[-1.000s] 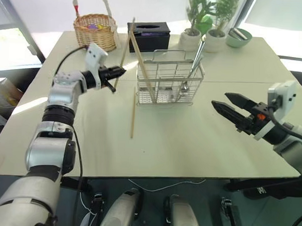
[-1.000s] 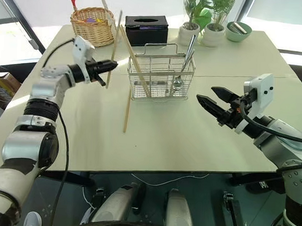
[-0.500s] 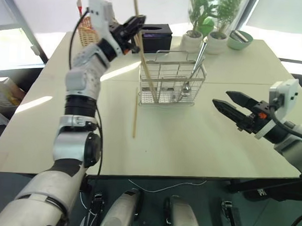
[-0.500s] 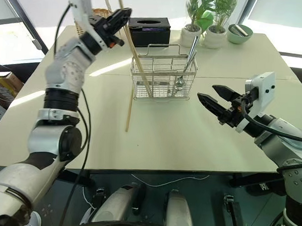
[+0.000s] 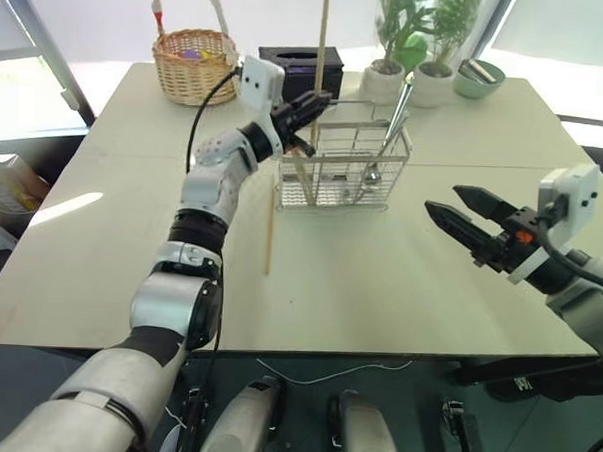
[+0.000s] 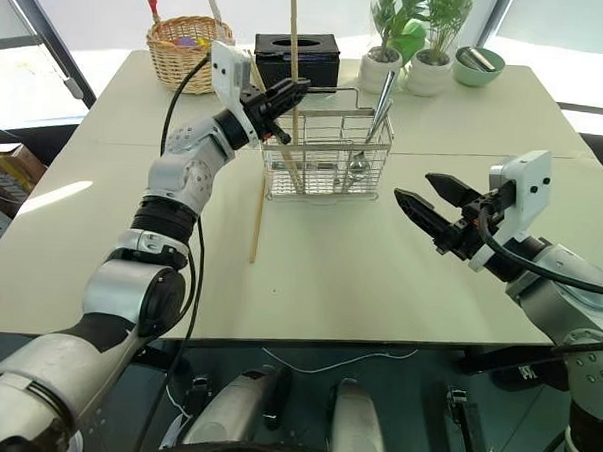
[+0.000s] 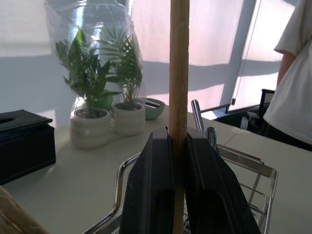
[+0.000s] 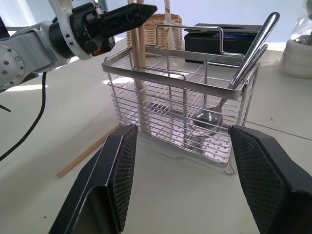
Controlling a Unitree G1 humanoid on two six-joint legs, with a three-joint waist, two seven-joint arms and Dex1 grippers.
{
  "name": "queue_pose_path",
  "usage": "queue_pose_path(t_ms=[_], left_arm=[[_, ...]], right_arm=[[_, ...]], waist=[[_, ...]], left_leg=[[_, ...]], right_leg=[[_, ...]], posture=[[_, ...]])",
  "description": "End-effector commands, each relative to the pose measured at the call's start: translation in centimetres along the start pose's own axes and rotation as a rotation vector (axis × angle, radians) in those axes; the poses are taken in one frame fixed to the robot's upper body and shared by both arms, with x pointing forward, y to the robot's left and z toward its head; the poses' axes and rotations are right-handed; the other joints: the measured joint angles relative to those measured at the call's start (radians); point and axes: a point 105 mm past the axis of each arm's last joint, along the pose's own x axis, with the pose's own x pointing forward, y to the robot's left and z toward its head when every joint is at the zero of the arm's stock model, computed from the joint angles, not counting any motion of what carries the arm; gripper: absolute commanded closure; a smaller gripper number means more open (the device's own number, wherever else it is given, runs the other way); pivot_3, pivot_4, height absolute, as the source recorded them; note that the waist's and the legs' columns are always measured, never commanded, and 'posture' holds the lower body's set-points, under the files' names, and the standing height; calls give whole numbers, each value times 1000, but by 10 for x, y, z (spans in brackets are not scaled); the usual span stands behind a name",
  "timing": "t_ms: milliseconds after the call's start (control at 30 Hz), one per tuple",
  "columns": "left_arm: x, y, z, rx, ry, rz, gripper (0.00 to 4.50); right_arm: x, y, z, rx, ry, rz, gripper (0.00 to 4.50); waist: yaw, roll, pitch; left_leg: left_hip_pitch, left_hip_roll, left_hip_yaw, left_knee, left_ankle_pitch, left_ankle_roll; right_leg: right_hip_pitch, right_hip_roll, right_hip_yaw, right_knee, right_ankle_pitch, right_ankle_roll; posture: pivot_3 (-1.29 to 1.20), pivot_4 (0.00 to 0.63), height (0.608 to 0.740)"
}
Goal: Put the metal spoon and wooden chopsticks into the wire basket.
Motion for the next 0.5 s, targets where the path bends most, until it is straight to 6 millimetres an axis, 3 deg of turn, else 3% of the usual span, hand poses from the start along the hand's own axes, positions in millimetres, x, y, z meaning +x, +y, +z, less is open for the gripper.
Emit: queue_pose_path(t_ms=[33,67,167,367,500], left_arm=[[2,-5,12,55,-32,-25,4463],[2,-5,11,56,-30,-22,4463],[1,-6,11,24,-36,-23,3332],[-4,-9,19,-25,-66,-26,185],[-13,-4,34,-21,-80,-11,36]], right_arm=[[-4,3,14,-33,-53,1,1430],[-4,2,14,-32,-54,0,1430],[-3,1,15,-30,-56,-2,1430],[0,-2,14,-22,-55,-2,1430],[1,-4,13,-18,-53,-2,1430]], waist=[[0,0,0],[0,0,0],[-1,0,0],[-1,0,0],[-2,0,0]], left_leg=[[0,0,0,0,0,0],[0,0,0,0,0,0],[0,0,0,0,0,0],[0,0,0,0,0,0],[0,0,0,0,0,0]], right_leg=[[0,0,0,0,0,0],[0,0,0,0,0,0],[0,0,0,0,0,0],[0,0,0,0,0,0],[0,0,0,0,0,0]], posture=[[0,150,725],[0,150,725],[0,150,725],[0,150,725],[0,150,725]])
